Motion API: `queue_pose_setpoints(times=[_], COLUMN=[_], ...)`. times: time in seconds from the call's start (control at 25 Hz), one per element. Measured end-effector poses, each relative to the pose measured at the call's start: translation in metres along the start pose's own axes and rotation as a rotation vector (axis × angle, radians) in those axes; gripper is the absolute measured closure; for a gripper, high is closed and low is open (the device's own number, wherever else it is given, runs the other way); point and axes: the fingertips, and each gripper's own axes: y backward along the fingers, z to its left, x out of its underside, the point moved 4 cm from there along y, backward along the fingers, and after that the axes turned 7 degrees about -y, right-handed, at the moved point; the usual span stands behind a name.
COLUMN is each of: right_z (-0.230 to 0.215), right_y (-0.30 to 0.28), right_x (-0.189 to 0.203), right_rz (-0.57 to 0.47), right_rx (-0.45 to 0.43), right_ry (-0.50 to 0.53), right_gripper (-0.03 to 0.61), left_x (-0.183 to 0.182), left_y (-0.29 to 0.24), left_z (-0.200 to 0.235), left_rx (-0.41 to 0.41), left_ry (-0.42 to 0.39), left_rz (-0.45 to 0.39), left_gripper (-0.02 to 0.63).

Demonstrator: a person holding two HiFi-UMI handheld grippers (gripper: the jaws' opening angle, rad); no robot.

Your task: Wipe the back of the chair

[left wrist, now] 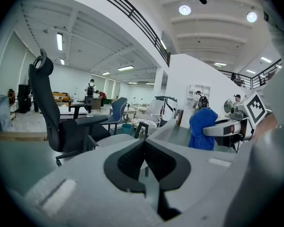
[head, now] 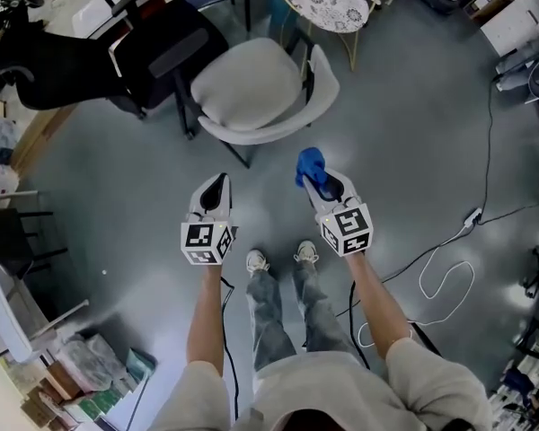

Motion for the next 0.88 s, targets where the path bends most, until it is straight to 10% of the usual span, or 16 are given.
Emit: queue_pose_setpoints(times=[0.88], right_z=[0.026], right_y=[-0.124], right_x=[0.04], right_rz=[-0.064], right_rx=[-0.026], right_ry=[0.048], right_gripper=[0.472], left_x=[0.095], left_y=[-0.018], left_z=[0.027], left_rx=[0.025], left_ry=[0.011], left_rz=[0.029], left_gripper=[0.612])
